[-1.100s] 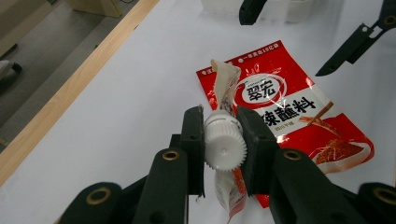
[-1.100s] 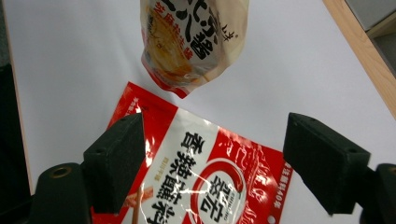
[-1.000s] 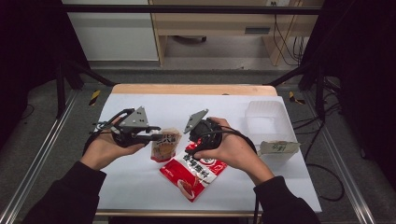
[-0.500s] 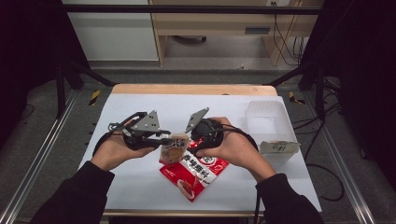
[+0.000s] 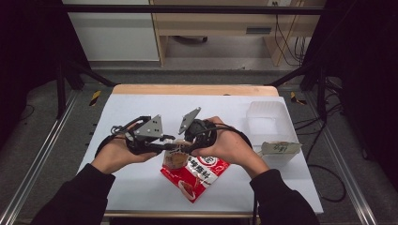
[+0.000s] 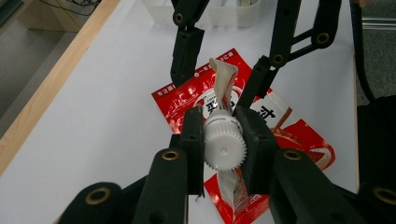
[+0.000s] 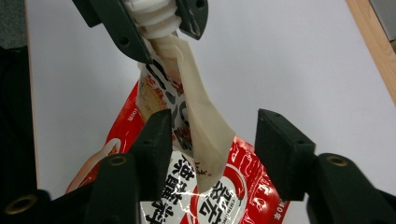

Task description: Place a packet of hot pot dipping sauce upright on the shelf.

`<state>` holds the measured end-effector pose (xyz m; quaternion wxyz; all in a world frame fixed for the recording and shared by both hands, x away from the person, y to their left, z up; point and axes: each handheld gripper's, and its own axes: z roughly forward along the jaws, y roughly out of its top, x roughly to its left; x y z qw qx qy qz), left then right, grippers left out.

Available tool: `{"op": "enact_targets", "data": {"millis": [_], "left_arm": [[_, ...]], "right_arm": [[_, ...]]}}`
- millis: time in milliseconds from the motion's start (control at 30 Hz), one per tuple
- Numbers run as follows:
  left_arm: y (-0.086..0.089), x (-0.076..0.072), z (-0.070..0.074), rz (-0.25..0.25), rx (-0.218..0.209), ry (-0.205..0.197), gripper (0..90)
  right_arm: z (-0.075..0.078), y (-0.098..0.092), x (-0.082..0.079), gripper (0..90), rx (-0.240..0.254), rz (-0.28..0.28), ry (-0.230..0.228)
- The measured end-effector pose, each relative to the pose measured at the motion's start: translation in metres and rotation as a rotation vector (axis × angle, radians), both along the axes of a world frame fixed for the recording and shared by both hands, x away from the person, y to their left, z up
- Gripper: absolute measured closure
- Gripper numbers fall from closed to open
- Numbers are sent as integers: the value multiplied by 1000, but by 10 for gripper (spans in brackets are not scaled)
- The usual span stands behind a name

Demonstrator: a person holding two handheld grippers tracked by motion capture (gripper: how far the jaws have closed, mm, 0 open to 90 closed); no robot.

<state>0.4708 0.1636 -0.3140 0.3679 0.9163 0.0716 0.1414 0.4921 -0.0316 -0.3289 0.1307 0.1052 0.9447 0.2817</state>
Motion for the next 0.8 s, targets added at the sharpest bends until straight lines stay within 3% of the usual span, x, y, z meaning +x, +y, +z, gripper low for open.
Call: {"op": "enact_targets", "data": {"millis": [167,400,800], "left_arm": [[-2,-1,-2,-12,-10,7,735],[-1,-1,-3,-14,-9,13,735],[1,1,-7,20,-40,21,723]], "right_arm": [[-2,3,-1,577,-12,23,20],[-3,3,-2,772,-23,50,43],[6,3,-7,887,-55,42,16]]}}
